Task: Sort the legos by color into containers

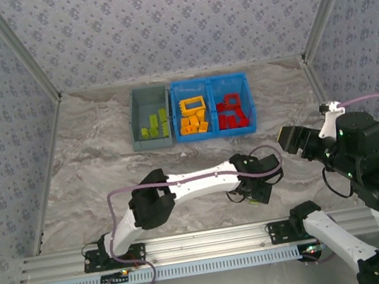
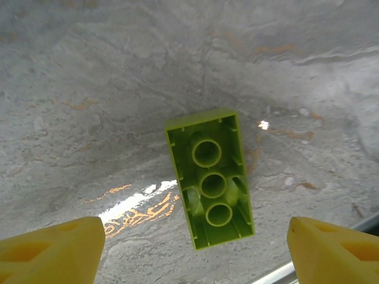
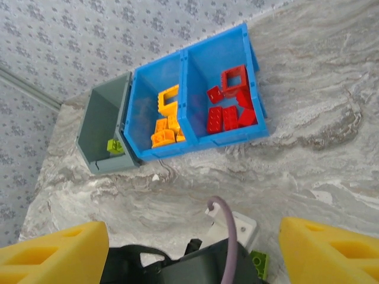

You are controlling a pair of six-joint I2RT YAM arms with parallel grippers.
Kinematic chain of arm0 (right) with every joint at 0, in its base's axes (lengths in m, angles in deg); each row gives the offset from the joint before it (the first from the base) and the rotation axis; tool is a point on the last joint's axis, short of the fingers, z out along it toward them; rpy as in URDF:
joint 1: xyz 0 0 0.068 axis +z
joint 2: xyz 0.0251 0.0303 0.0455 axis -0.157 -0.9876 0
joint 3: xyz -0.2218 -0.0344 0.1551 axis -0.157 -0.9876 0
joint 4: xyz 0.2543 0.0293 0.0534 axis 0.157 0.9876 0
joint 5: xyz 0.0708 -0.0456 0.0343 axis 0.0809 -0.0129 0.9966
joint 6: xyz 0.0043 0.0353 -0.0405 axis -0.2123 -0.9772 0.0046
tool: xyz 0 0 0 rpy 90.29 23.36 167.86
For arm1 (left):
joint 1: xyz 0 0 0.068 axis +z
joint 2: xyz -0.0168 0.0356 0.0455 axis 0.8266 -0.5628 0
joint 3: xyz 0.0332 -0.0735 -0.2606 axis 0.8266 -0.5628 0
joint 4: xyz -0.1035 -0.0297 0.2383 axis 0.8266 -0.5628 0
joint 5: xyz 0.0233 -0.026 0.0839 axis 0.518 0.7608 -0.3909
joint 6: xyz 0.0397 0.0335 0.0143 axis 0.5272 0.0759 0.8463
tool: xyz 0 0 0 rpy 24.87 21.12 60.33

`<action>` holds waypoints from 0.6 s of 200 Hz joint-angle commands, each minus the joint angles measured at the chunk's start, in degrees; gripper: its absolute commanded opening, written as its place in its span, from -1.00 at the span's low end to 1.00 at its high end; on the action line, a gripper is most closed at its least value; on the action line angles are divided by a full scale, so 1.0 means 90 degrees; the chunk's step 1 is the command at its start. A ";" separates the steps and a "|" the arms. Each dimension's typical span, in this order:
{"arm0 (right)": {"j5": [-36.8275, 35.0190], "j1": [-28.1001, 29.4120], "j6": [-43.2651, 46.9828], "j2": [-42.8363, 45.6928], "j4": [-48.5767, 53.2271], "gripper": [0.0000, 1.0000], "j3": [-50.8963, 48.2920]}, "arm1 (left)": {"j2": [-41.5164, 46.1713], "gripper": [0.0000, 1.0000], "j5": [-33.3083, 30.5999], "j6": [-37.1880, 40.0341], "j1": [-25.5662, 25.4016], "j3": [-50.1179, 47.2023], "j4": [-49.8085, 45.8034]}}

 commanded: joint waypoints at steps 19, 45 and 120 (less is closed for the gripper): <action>0.0390 -0.0010 -0.0193 0.0070 0.0244 0.52 -0.0136 | -0.0564 0.53 0.0281 -0.0030 -0.0020 0.0763 -0.0505; 0.0386 -0.0012 -0.0212 0.0135 0.0355 0.52 -0.0100 | -0.0798 0.30 0.0283 0.0035 0.0001 0.1022 -0.0554; 0.0503 -0.0008 -0.0315 0.0132 0.0245 0.51 -0.0234 | -0.1155 0.00 0.0289 0.0068 0.0140 0.1326 -0.0707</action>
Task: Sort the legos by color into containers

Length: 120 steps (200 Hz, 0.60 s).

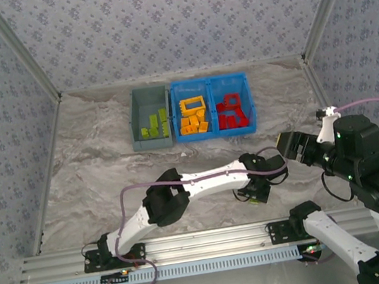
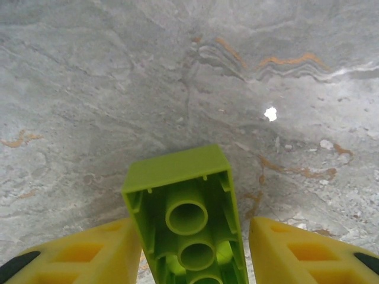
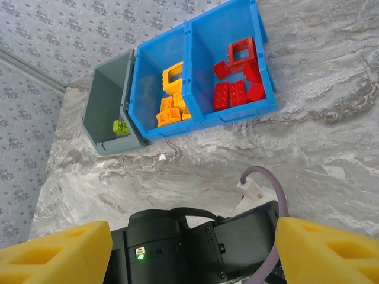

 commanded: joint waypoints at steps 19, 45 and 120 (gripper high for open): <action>0.0143 -0.0008 -0.0121 0.0008 0.0000 0.50 -0.0094 | -0.0205 -0.09 0.0069 0.0035 0.0095 0.0299 -0.0265; 0.0161 -0.0012 -0.0145 0.0012 -0.0050 0.50 -0.0173 | -0.0214 -0.27 0.0014 0.0066 0.0127 0.0328 -0.0268; 0.0207 -0.0008 -0.0114 -0.0032 -0.0162 0.49 -0.0312 | -0.0062 -0.32 -0.0492 0.0192 0.0171 0.0360 -0.0528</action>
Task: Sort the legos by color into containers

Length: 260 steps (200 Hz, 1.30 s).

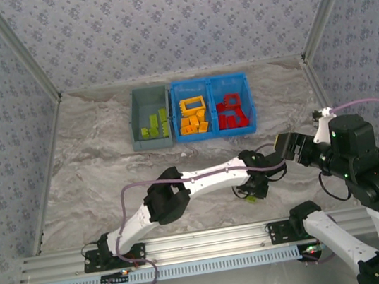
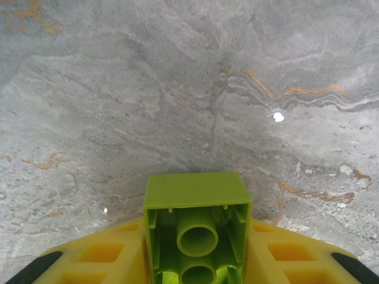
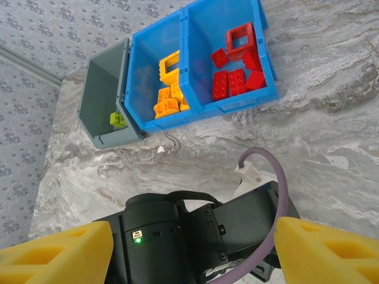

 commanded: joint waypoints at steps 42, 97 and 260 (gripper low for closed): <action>0.1373 -0.0002 0.0424 -0.0168 -0.1067 0.41 -0.0312 | 0.1726 -0.36 -0.1009 0.0045 0.0465 -0.0990 -0.0117; 0.0689 0.1585 0.0857 -0.1128 -0.2074 0.35 -0.0437 | 0.3813 -0.36 -0.1150 0.0457 0.2085 -0.2585 -0.0136; -0.1448 0.3586 0.1652 -0.5449 -0.8143 0.41 -0.0823 | 0.1200 -0.38 -0.2371 0.2100 0.5593 0.0232 0.0001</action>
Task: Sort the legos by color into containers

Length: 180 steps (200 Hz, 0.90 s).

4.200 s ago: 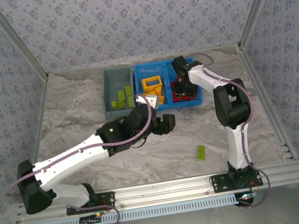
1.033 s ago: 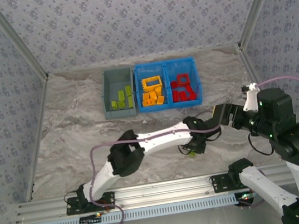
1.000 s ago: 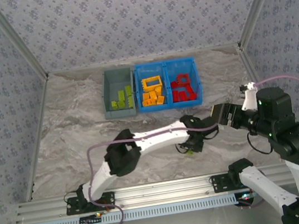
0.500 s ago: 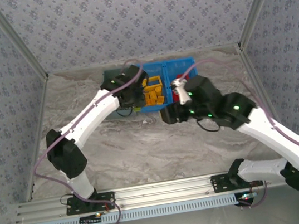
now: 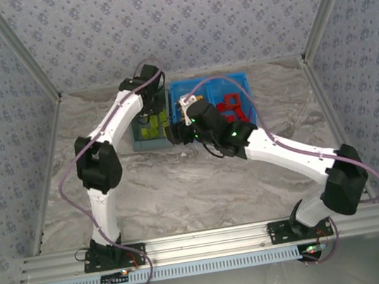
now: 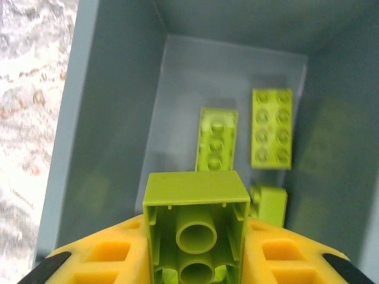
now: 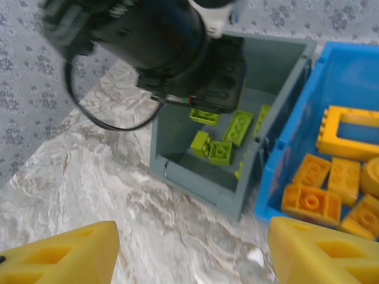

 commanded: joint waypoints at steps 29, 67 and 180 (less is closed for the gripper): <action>0.0095 -0.0101 0.0314 -0.0716 -0.1001 0.41 0.0571 | -0.1214 -0.38 -0.0828 0.0297 0.0166 0.1454 -0.0185; 0.0077 -0.0120 0.0204 -0.0562 -0.0934 0.41 0.0445 | -0.1990 -0.36 -0.0961 0.0407 0.0208 0.2227 -0.0473; 0.0086 -0.0199 -0.0079 -0.0154 -0.0672 0.42 0.0164 | -0.1909 0.14 -0.1148 0.0442 0.0136 0.2035 -0.0654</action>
